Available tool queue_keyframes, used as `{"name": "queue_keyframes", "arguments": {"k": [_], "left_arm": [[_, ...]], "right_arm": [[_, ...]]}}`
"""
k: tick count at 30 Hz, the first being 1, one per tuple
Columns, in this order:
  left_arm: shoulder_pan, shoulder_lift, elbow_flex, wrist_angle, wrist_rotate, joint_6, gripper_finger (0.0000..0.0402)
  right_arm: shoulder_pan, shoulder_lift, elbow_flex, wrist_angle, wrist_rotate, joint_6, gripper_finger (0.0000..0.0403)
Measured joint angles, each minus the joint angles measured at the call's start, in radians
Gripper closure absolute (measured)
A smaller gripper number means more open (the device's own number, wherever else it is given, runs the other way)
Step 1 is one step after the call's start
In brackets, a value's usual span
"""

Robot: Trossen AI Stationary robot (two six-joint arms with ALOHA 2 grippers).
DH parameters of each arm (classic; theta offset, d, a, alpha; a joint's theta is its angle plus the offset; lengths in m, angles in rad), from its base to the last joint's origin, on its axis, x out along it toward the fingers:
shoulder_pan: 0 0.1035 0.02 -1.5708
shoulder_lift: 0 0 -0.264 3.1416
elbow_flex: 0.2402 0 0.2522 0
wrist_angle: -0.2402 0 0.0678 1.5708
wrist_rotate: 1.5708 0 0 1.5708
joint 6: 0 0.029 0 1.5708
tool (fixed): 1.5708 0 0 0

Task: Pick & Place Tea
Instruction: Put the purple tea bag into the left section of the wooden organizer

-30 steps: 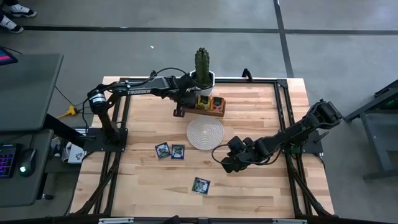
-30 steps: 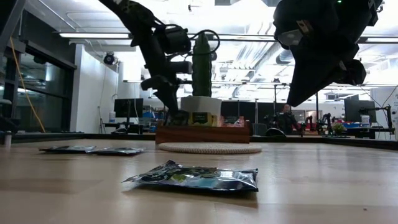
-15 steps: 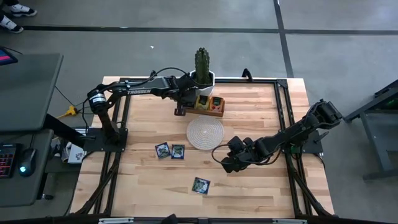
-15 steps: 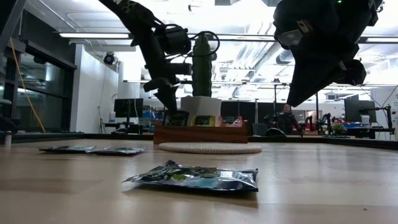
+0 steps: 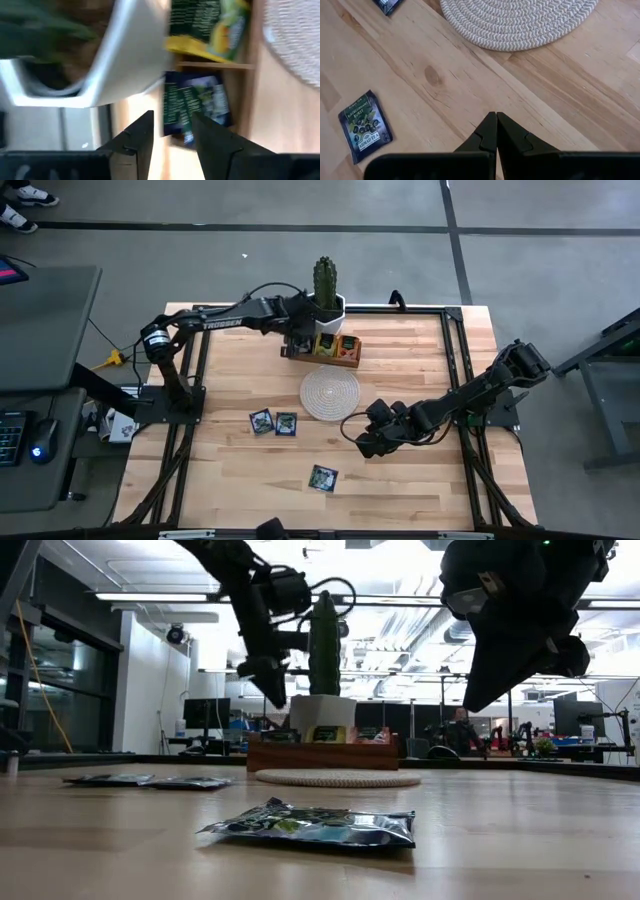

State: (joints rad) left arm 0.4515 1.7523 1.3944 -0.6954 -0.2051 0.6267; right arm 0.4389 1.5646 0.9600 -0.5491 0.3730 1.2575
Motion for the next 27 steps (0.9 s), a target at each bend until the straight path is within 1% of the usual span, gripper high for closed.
{"name": "queue_keyframes", "arguments": {"k": [2,5,8,12,14,16,19,21,23,27], "left_arm": [[0.0,0.0,0.041,-0.026,-0.04,0.016,0.027],[0.0,-0.013,0.097,-0.089,-0.047,0.028,0.0269],[0.0,-0.056,0.108,-0.127,-0.018,0.03,0.0268],[0.0,-0.13,0.071,-0.159,0.042,0.016,0.0268],[0.0,-0.188,0.025,-0.182,0.06,-0.021,0.0268],[0.0,-0.257,-0.03,-0.152,0.076,-0.077,0.0268],[-0.013,-0.379,-0.144,-0.138,0.135,-0.176,0.0268],[-0.049,-0.448,-0.229,-0.067,0.146,-0.267,0.0268],[-0.097,-0.522,-0.323,-0.054,0.149,-0.356,0.0268],[-0.244,-0.634,-0.475,0.048,0.111,-0.569,0.0268]], "right_arm": [[0.0,0.0,0.0,0.0,-0.004,0.0,0.0402],[0.001,0.0,0.0,0.01,-0.014,-0.008,0.0402],[0.011,0.0,0.0,0.04,-0.012,-0.032,0.0402],[0.035,0.0,0.0,0.051,0.002,-0.048,0.0402],[0.046,0.0,0.0,0.053,0.002,-0.072,0.0402],[0.054,0.0,0.0,0.056,0.002,-0.094,0.0402],[0.063,0.0,0.0,0.084,-0.001,-0.135,0.0402],[0.071,0.0,0.0,0.116,-0.002,-0.192,0.0402],[0.075,0.0,0.0,0.161,-0.006,-0.259,0.0402],[0.075,0.0,0.0,0.212,-0.032,-0.335,0.0402]]}}
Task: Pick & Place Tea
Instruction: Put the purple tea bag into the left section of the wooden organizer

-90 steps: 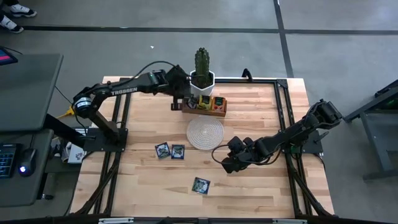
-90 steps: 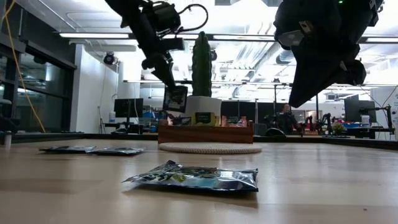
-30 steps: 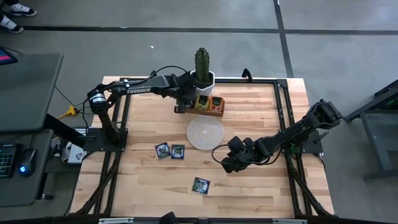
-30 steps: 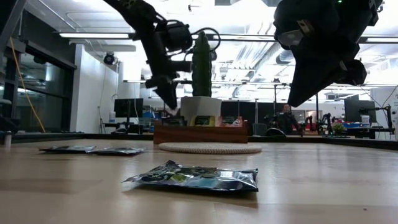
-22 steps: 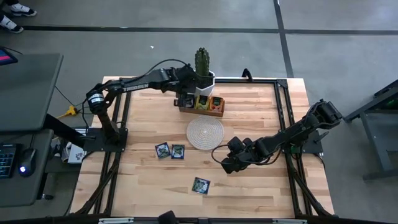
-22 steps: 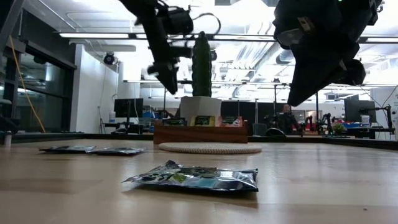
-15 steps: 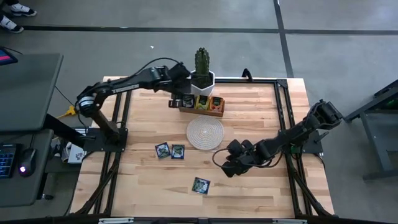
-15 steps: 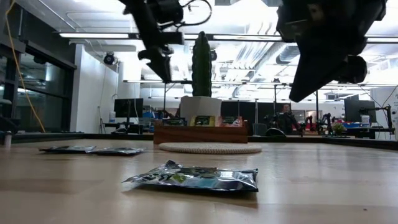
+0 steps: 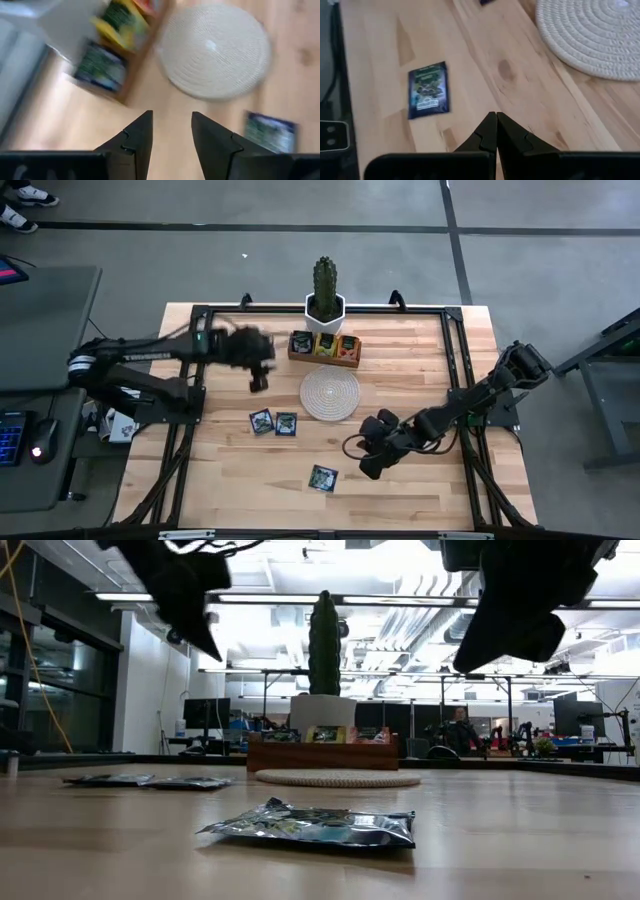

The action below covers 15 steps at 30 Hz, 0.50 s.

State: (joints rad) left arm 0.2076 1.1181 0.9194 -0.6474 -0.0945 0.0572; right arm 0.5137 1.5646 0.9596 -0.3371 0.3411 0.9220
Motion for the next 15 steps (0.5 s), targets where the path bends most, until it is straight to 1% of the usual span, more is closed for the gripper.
{"name": "queue_keyframes", "arguments": {"k": [3,7,10,12,15], "left_arm": [[-0.148,-0.027,-0.076,0.069,-0.029,-0.14,0.0268],[-0.343,-0.021,-0.121,0.121,-0.128,-0.303,0.0268],[-0.459,0.033,-0.126,0.189,-0.209,-0.416,0.0268],[-0.523,0.064,-0.132,0.191,-0.252,-0.487,0.0268],[-0.593,0.132,-0.129,0.277,-0.282,-0.564,0.0268]], "right_arm": [[-0.003,0.0,0.0,0.021,-0.016,-0.035,0.0403],[-0.003,0.0,0.0,0.034,-0.025,-0.08,0.0403],[-0.003,0.007,0.0,0.076,-0.046,-0.138,0.0403],[-0.005,0.023,0.0,0.104,-0.065,-0.166,0.0403],[-0.011,0.065,0.0,0.149,-0.11,-0.189,0.0403]]}}
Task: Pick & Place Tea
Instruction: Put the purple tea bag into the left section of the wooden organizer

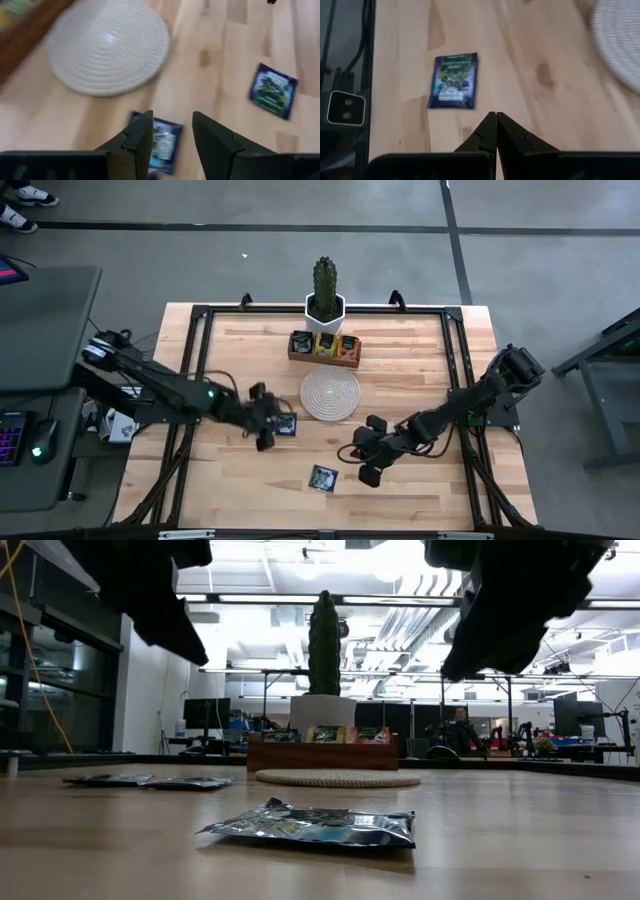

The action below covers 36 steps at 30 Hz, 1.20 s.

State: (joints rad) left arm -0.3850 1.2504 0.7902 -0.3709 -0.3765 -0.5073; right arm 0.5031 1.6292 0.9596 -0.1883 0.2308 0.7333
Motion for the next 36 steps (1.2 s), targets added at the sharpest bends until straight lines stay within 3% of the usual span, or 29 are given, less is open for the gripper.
{"name": "queue_keyframes", "arguments": {"k": [9,17,22,26,36], "left_arm": [[-0.125,0.246,0.0,0.31,-0.001,-0.103,0.0268],[-0.201,0.393,0.002,0.489,-0.003,-0.129,0.0268],[-0.218,0.442,0.002,0.521,-0.014,-0.126,0.0268],[-0.219,0.471,0.001,0.546,0.003,-0.102,0.0268],[-0.218,0.472,0.001,0.558,-0.001,-0.122,0.0268]], "right_arm": [[0.004,0.13,-0.001,0.229,-0.014,0.024,0.0403],[0.05,0.16,0.005,0.324,0.073,0.171,0.0403],[0.097,0.189,0.098,0.224,0.111,0.19,0.0403],[0.112,0.275,0.208,0.088,0.099,0.208,0.0403],[0.11,0.451,0.406,-0.05,0.103,0.209,0.0403]]}}
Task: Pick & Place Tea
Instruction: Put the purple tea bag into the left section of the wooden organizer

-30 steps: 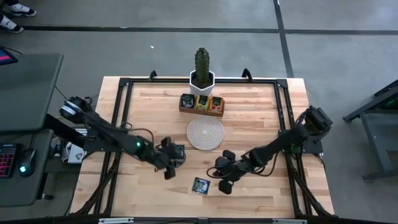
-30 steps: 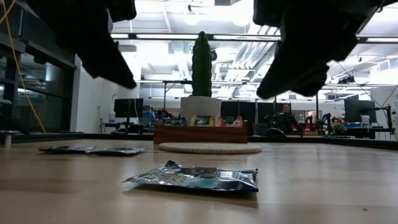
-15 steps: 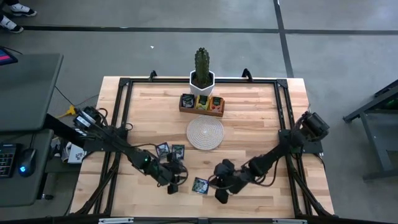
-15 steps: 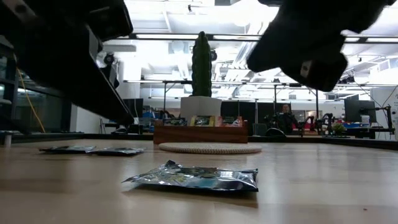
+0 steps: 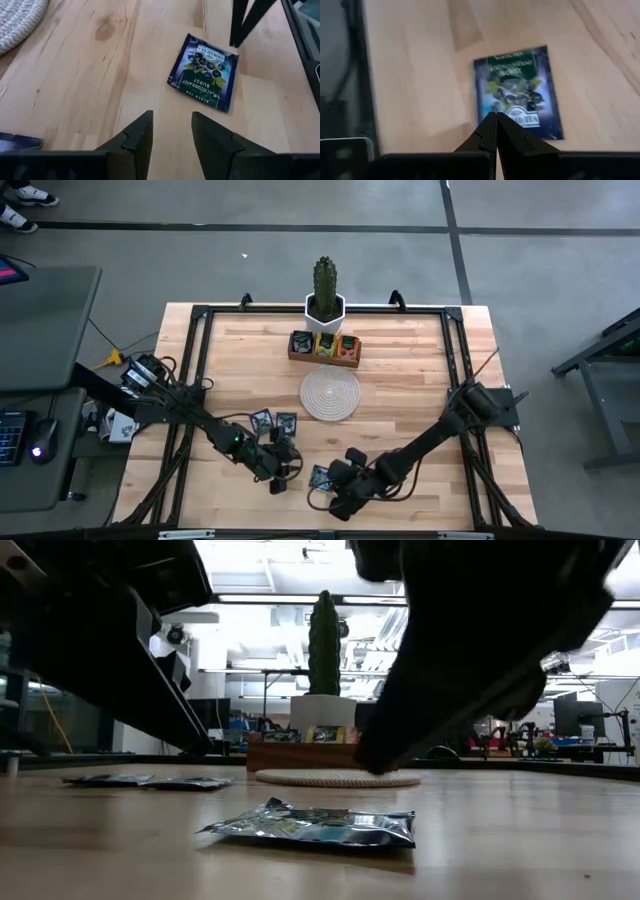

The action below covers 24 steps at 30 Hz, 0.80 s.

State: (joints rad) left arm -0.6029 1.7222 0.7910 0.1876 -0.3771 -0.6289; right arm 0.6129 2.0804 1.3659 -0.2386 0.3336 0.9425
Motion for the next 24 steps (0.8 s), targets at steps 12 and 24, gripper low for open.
{"name": "queue_keyframes", "arguments": {"k": [12,24], "left_arm": [[0.0,0.0,0.0,0.027,0.007,-0.056,0.0268],[0.0,0.0,0.0,0.049,0.013,-0.224,0.0268]], "right_arm": [[0.003,0.008,-0.067,0.006,-0.02,0.05,0.0403],[0.003,0.007,-0.086,0.038,-0.018,0.045,0.0403]]}}
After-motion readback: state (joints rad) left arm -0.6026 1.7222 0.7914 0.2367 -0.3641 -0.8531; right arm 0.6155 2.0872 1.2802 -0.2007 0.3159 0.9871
